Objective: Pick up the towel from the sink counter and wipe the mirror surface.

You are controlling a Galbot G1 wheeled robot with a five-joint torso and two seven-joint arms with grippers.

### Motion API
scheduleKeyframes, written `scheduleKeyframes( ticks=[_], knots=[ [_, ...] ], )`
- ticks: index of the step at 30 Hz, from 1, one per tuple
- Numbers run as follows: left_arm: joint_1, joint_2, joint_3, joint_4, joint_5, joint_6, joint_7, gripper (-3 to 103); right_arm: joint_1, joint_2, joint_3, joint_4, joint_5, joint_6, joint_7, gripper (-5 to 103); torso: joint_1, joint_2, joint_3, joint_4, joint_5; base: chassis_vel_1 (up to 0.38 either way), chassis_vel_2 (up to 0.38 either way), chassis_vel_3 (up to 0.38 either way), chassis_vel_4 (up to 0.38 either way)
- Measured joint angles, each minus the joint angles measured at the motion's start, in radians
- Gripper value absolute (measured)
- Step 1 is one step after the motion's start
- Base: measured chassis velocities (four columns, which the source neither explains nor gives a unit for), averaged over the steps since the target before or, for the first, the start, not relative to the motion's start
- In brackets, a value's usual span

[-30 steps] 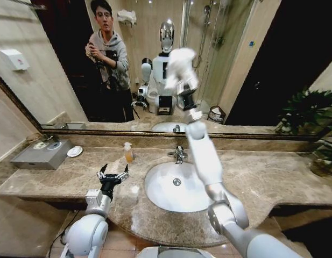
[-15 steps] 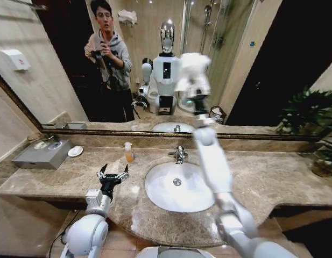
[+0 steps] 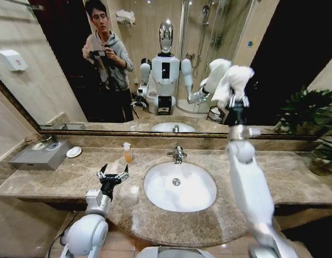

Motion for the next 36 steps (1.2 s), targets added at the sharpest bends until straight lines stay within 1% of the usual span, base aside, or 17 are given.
scheduleKeyframes(
  ticks=[3,4,5,6,7,9,10,14,19,24,27,33,35,36],
  knots=[
    [0.0,0.0,0.0,0.0,0.0,0.0,0.0,100,-0.153,-0.021,-0.011,0.086,0.012,-0.069,0.03,18,0.0,0.0,0.0,0.0,-0.0001,0.0,0.0,0.0,0.0],
    [0.0,0.0,0.0,0.0,0.0,0.0,0.0,100,-0.153,-0.021,-0.011,0.086,0.012,-0.069,0.03,18,0.0,0.0,0.0,0.0,-0.0001,0.0,0.0,0.0,0.0],
    [0.0,0.0,0.0,0.0,0.0,0.0,0.0,100,-0.215,-0.027,-0.022,0.112,0.019,-0.087,0.038,18,0.0,0.0,0.0,0.0005,-0.0001,0.0,0.0,0.0,0.0],
    [0.0,0.0,0.0,0.0,0.0,0.0,0.0,100,-0.289,-0.035,-0.035,0.135,0.028,-0.107,0.042,18,0.0,0.0,0.0,0.0003,-0.0001,0.0,0.0,0.0,0.0],
    [0.0,0.0,0.0,0.0,0.0,0.0,0.0,100,-0.289,-0.035,-0.035,0.135,0.028,-0.107,0.042,18,0.0,0.0,0.0,0.0003,-0.0001,0.0,0.0,0.0,0.0],
    [0.0,0.0,0.0,0.0,0.0,0.0,0.0,100,-0.393,-0.053,-0.051,0.158,0.046,-0.137,0.048,18,0.0,0.0,0.0,-0.0001,-0.0003,0.0,0.0,0.0,0.0],
    [0.0,0.0,0.0,0.0,0.0,0.0,0.0,100,-0.393,-0.053,-0.051,0.158,0.046,-0.137,0.048,18,0.0,0.0,0.0,-0.0001,-0.0003,0.0,0.0,0.0,0.0],
    [0.0,0.0,0.0,0.0,0.0,0.0,0.0,100,-0.483,-0.064,-0.065,0.161,0.063,-0.165,0.067,18,0.0,0.0,0.0,0.0003,-0.0003,0.0,0.0,0.0,0.0],
    [0.0,0.0,0.0,0.0,0.0,0.0,0.0,100,-0.516,-0.076,-0.05,0.149,0.064,-0.169,0.072,18,0.0,0.0,0.0,0.0004,-0.0004,0.0,0.0,0.0,0.0],
    [0.0,0.0,0.0,0.0,0.0,0.0,0.0,100,-0.55,-0.1,-0.021,0.125,0.08,-0.181,0.083,18,0.0,0.0,0.0,0.0003,-0.0003,0.0,0.0,0.0,0.0],
    [0.0,0.0,0.0,0.0,0.0,0.0,0.0,100,-0.586,-0.127,-0.001,0.096,0.095,-0.193,0.085,18,0.0,0.0,0.0,0.0001,-0.0003,0.0,0.0,0.0,0.0],
    [0.0,0.0,0.0,0.0,0.0,0.0,0.0,100,-0.609,-0.147,0.017,0.053,0.109,-0.199,0.081,18,0.0,0.0,0.0,0.0,-0.0003,0.0,0.0,0.0,0.0],
    [0.0,0.0,0.0,0.0,0.0,0.0,0.0,100,-0.615,-0.145,0.001,0.057,0.131,-0.23,0.081,18,0.0,0.0,0.0,0.0,-0.0009,0.0,0.0,0.0,0.0],
    [0.0,0.0,0.0,0.0,0.0,0.0,0.0,100,-0.615,-0.145,0.001,0.057,0.131,-0.23,0.081,18,0.0,0.0,0.0,0.0,-0.0009,0.0,0.0,0.0,0.0]
  ],
)
